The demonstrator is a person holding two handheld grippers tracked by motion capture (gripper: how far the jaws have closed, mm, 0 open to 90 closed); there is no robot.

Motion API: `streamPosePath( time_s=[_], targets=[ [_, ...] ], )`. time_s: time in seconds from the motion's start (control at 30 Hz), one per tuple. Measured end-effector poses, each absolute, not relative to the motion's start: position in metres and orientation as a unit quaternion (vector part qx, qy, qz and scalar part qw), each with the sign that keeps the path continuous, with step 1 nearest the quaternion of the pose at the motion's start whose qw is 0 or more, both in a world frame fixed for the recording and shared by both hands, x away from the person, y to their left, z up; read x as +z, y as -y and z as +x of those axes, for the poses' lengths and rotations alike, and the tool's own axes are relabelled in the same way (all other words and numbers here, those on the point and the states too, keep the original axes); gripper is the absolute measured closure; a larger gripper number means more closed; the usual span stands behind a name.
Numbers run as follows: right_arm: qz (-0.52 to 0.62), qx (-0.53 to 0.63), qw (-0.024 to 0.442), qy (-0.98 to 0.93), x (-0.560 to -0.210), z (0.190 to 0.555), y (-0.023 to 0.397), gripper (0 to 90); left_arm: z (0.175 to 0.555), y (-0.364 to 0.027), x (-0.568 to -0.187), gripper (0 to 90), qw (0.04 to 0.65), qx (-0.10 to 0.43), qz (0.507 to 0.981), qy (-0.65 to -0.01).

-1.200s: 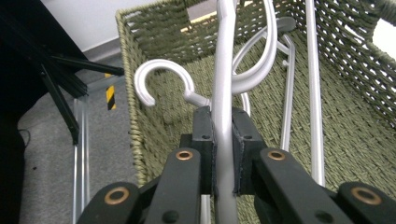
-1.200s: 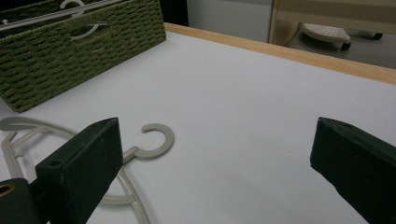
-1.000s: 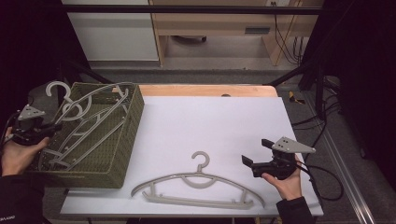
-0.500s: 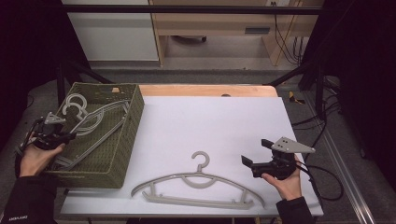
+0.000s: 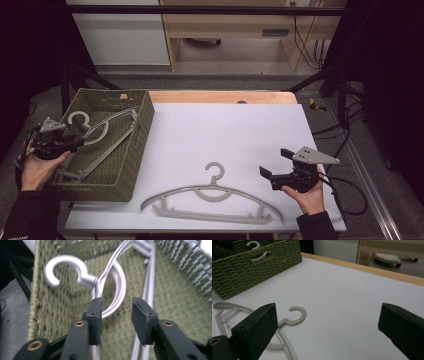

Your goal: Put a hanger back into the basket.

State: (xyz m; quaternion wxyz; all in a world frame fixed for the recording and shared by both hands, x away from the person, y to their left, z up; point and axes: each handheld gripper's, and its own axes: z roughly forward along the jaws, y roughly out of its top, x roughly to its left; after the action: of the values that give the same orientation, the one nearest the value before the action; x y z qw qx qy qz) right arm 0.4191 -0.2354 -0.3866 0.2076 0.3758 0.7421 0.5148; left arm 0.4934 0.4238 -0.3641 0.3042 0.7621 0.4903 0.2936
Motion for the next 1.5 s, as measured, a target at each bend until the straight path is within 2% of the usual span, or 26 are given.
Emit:
streamPosePath(
  time_s=[0.43,0.7,1.03,1.23,1.5],
  targets=[
    [0.367,0.493,0.197,-0.764,-0.385,0.421,0.224,5.3,0.457,-0.366,-0.341,31.0,0.439,0.264,0.739,-0.438],
    [0.357,0.483,0.179,-0.779,-0.384,0.422,0.214,5.4,0.433,-0.330,-0.343,23.7,0.495,0.247,0.733,-0.397],
    [0.331,0.444,0.152,-0.818,-0.392,0.425,0.191,6.8,0.411,-0.292,-0.353,15.1,0.497,0.230,0.760,-0.351],
    [0.321,0.423,0.138,-0.836,-0.399,0.425,0.179,7.8,0.397,-0.279,-0.359,14.2,0.507,0.225,0.766,-0.326],
    [0.317,0.382,0.122,-0.860,-0.412,0.426,0.169,11.3,0.398,-0.267,-0.371,14.1,0.498,0.212,0.777,-0.322]
  ],
)
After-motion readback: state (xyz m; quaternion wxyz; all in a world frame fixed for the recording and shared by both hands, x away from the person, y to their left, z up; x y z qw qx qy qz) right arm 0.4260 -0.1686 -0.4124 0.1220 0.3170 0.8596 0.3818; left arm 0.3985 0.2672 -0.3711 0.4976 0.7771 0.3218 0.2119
